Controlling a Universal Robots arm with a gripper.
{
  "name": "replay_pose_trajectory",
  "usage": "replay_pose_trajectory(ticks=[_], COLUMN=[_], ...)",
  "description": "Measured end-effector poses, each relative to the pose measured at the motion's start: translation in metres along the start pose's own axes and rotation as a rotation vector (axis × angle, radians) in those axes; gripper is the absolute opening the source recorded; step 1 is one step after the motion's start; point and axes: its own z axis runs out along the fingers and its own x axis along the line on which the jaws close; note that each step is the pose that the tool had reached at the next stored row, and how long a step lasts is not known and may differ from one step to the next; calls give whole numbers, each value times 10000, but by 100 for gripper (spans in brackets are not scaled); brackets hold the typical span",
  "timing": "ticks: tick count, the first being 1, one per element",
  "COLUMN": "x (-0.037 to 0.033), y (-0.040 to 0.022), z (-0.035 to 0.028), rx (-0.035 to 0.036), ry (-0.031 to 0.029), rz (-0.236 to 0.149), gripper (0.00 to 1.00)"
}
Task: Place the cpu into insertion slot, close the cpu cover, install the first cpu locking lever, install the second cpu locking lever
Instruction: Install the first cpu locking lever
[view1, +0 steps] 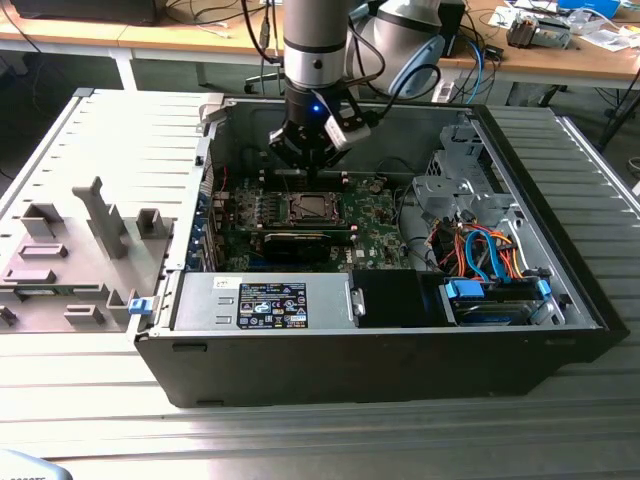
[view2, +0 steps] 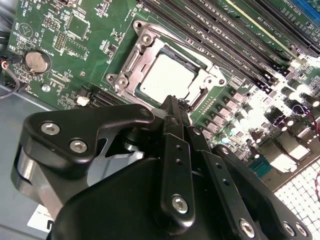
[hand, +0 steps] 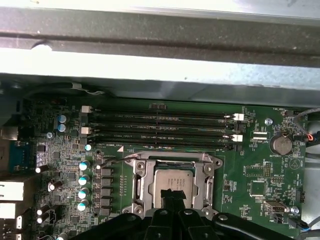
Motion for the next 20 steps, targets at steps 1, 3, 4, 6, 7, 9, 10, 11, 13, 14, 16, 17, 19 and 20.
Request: replay_pose_trajectory(ticks=[1,3,4,6,7,9,10,11,13,14,16,17,19,20], x=[2,4,7,21,31,51,64,72,91,104,133,153,187,216], y=[0,0,0,2,5,6,9,10,14,18,34,42,52,59], z=[0,0,0,-3,-6,-11,-11,-11,-12,-13,-14,-15,-16,-18], rx=[0,0,0,0,0,2,2,1,1,2,2,2,1,2], ry=[0,0,0,-5,-9,-14,-19,-21,-23,-24,-25,-26,-28,-28], rz=[-1,-2,0,0,-1,-1,-1,0,1,0,0,0,0,1], gripper=[11,11,11,11,11,11,11,11,11,11,11,11,11,11])
